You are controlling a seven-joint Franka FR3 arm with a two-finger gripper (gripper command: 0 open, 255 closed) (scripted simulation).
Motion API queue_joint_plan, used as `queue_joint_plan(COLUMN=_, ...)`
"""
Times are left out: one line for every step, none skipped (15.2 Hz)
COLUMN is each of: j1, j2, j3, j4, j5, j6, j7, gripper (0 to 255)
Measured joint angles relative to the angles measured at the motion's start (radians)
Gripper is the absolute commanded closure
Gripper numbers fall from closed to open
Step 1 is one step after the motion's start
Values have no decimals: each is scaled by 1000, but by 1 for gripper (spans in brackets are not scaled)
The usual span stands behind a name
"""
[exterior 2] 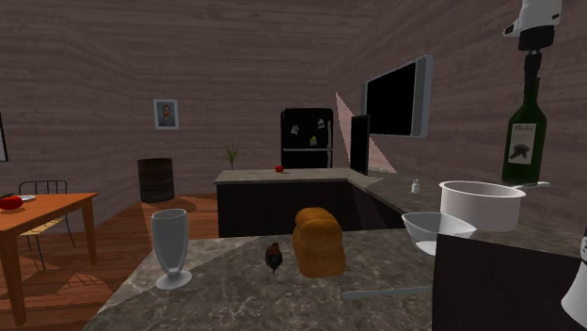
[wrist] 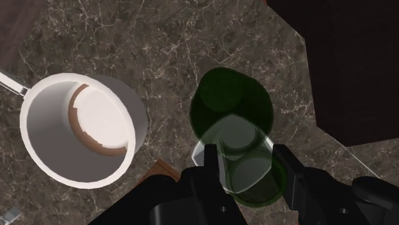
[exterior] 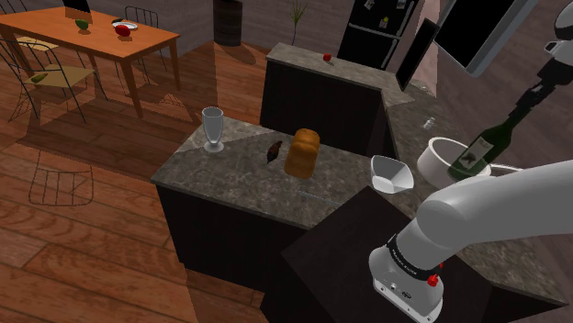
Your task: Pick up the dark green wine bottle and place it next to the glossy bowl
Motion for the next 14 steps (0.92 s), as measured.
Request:
queue_joint_plan(j1=-1, j2=-2, j3=-3, j4=-13, j5=-3, j6=12, j7=2, gripper=255)
queue_joint_plan(j1=-3, j2=-4, j3=-6, j4=-28, j5=-6, j6=25, j7=6, gripper=255)
queue_joint_plan(j1=-4, j2=-6, j3=-11, j4=-40, j5=-10, j6=36, j7=5, gripper=255)
queue_joint_plan(j1=-5, j2=-7, j3=-14, j4=-53, j5=-12, j6=49, j7=8, gripper=255)
queue_joint_plan(j1=-4, j2=-7, j3=-19, j4=-65, j5=-15, j6=62, j7=10, gripper=255)
queue_joint_plan(j1=-4, j2=-6, j3=-27, j4=-76, j5=-17, j6=75, j7=9, gripper=255)
queue_joint_plan(j1=-8, j2=-11, j3=-28, j4=-94, j5=-23, j6=88, j7=13, gripper=255)
queue_joint_plan(j1=-7, j2=-10, j3=-34, j4=-104, j5=-25, j6=101, j7=14, gripper=255)
queue_joint_plan(j1=-9, j2=-13, j3=-34, j4=-120, j5=-28, j6=113, j7=19, gripper=255)
queue_joint_plan(j1=-8, j2=-12, j3=-40, j4=-129, j5=-31, j6=125, j7=19, gripper=255)
queue_joint_plan(j1=-10, j2=-13, j3=-43, j4=-142, j5=-34, j6=137, j7=22, gripper=255)
queue_joint_plan(j1=-9, j2=-12, j3=-51, j4=-155, j5=-37, j6=151, j7=23, gripper=255)
queue_joint_plan(j1=-9, j2=-12, j3=-58, j4=-167, j5=-41, j6=165, j7=23, gripper=255)
queue_joint_plan(j1=-5, j2=-8, j3=-67, j4=-175, j5=-41, j6=178, j7=23, gripper=255)
